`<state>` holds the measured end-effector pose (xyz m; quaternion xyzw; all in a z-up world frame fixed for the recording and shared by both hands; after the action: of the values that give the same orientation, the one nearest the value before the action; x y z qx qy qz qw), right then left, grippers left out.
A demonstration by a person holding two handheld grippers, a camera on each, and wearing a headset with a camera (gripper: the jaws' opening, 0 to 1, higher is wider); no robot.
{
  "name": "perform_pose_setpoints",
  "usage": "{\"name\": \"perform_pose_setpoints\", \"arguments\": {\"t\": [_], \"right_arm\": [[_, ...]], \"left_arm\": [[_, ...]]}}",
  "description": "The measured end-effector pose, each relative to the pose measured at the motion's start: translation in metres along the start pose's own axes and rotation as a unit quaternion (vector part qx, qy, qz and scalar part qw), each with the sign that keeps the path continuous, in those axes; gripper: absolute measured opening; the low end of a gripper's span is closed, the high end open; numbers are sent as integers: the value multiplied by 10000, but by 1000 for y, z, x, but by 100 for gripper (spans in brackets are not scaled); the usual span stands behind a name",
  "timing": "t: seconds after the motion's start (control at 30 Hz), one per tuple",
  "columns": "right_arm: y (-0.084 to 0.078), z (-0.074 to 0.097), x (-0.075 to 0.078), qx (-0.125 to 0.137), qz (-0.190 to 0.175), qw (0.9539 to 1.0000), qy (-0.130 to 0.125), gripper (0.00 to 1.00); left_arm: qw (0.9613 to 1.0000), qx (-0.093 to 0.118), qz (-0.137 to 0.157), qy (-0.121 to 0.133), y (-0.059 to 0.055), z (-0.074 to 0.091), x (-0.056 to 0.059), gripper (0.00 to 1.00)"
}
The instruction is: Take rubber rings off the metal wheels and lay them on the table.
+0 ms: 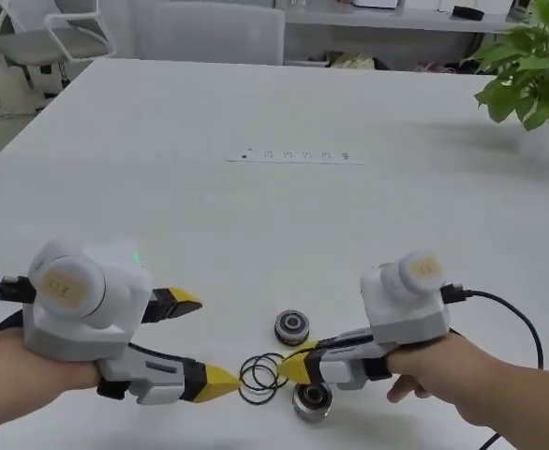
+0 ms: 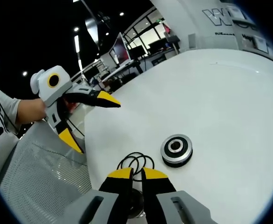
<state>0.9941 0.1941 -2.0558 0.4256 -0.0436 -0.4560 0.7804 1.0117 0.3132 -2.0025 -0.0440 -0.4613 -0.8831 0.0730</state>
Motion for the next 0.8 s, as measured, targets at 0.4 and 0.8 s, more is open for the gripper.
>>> {"name": "perform_pose_setpoints", "arguments": {"t": [0.4,0.8], "right_arm": [[11,8,6,294,-95,9995,-56,7],[32,18,13,861,-158,9960,-200,12]], "left_arm": [[10000,-28,23,-46,1,-1,-1,60],[10000,23,24,-67,9,-5,-5,59]]}}
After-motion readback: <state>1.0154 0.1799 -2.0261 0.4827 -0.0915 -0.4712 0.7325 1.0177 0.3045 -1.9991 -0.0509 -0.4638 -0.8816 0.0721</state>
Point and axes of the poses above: the centre of the closed fingertips' face, and the gripper's own axes: z roughly backward along the fingers, x roughly to its right, y roughly out of its top, the point moved 4 cm from there along z, roughly backward along the fingers, and after that the axes turned 14 degrees about -y, right-handed, at the moved point
